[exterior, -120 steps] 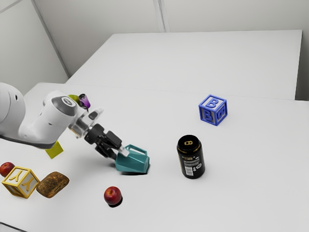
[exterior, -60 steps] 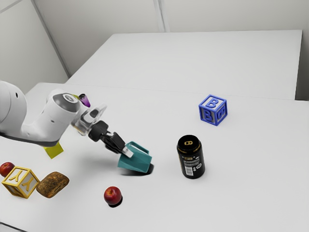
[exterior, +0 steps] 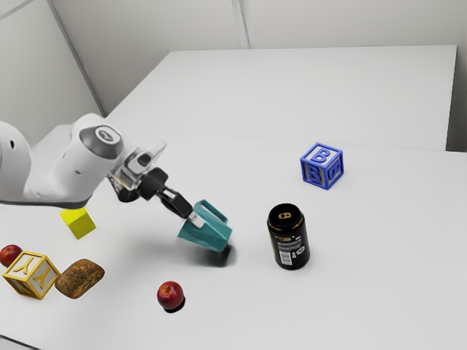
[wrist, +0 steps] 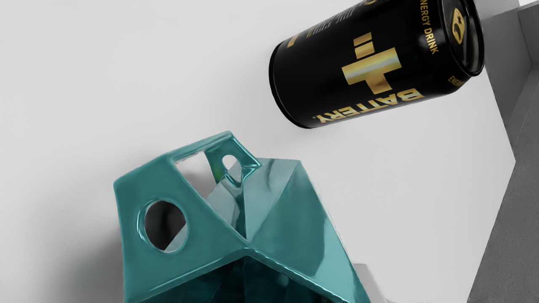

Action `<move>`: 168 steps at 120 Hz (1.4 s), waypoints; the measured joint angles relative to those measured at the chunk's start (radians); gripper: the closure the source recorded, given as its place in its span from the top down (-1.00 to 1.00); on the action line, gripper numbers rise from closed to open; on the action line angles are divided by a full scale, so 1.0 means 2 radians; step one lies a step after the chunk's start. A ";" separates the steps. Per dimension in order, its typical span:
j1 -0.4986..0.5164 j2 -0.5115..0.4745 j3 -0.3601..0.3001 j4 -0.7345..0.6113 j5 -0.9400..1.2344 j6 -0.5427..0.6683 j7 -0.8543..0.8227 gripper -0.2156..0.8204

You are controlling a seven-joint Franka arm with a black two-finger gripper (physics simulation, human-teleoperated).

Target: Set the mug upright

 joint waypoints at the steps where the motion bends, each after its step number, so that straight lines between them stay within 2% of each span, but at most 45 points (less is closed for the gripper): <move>1: 0.001 -0.001 -0.003 0.000 0.004 0.002 0.000 -0.90; 42: -0.008 -0.028 -0.097 -0.010 0.278 0.132 -0.039 -0.90; 63: -0.004 -0.034 -0.124 -0.032 0.362 0.163 -0.073 -0.90; 91: -0.005 -0.034 -0.137 -0.052 0.407 0.189 -0.109 -0.89; 116: -0.004 -0.036 -0.140 -0.053 0.414 0.197 -0.134 -0.28; 134: -0.003 -0.065 -0.148 -0.047 0.416 0.193 -0.146 0.14; 155: -0.003 -0.099 -0.146 -0.003 0.410 0.145 -0.179 0.39; 168: -0.003 -0.080 -0.144 0.097 0.409 0.079 -0.237 0.47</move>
